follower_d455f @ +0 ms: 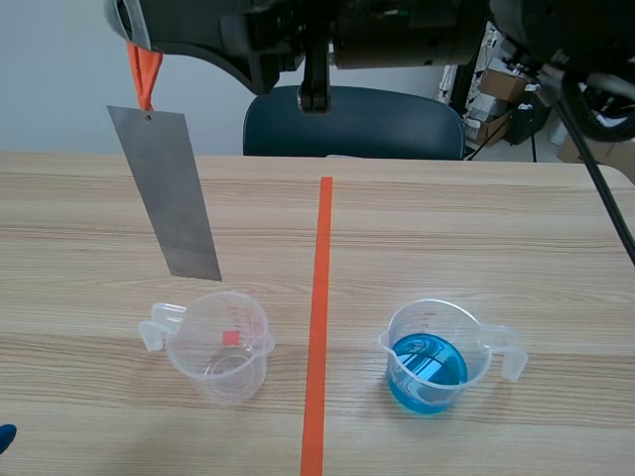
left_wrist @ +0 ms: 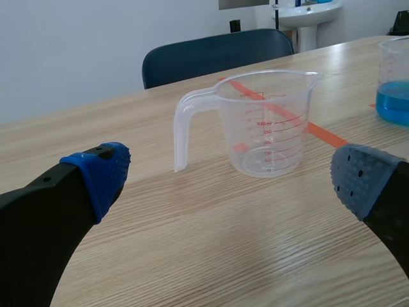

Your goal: Do the redox reaction experiment. lift the metal plate out of the left beaker

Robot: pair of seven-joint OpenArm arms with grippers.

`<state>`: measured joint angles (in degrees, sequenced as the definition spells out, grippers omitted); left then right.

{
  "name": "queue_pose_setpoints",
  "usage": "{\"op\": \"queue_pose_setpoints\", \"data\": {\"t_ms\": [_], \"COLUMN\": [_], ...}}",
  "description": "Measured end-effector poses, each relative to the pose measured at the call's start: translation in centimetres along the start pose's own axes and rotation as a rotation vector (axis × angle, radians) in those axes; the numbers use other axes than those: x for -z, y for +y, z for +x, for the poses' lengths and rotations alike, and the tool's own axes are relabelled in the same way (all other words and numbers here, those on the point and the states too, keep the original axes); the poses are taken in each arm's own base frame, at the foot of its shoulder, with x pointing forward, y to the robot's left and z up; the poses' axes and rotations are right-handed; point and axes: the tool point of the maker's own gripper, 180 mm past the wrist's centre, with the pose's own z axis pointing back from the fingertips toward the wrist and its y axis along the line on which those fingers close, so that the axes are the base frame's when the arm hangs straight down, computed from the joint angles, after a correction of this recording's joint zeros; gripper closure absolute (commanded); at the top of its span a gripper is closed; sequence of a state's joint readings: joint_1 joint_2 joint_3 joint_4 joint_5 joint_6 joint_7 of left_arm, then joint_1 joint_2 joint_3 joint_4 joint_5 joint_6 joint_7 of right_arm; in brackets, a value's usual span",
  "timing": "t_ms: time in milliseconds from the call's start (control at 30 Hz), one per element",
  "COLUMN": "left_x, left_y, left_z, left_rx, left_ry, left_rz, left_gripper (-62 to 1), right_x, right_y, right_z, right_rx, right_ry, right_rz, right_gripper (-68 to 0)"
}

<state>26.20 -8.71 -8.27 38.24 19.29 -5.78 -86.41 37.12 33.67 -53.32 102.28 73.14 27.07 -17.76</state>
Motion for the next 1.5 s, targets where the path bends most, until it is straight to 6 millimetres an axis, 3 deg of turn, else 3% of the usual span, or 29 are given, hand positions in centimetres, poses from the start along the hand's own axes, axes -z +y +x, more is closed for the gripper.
{"op": "queue_pose_setpoints", "data": {"t_ms": [1500], "left_x": [0.0], "left_y": [0.0], "left_z": [0.0], "left_rx": [0.0], "left_ry": [0.0], "left_rz": [0.0], "left_gripper": [-62.3], "right_x": [0.0], "right_y": [0.0], "right_z": [-0.33], "right_rx": [0.0], "right_ry": [0.018], "right_rz": [0.0], "right_gripper": [-0.4]}}
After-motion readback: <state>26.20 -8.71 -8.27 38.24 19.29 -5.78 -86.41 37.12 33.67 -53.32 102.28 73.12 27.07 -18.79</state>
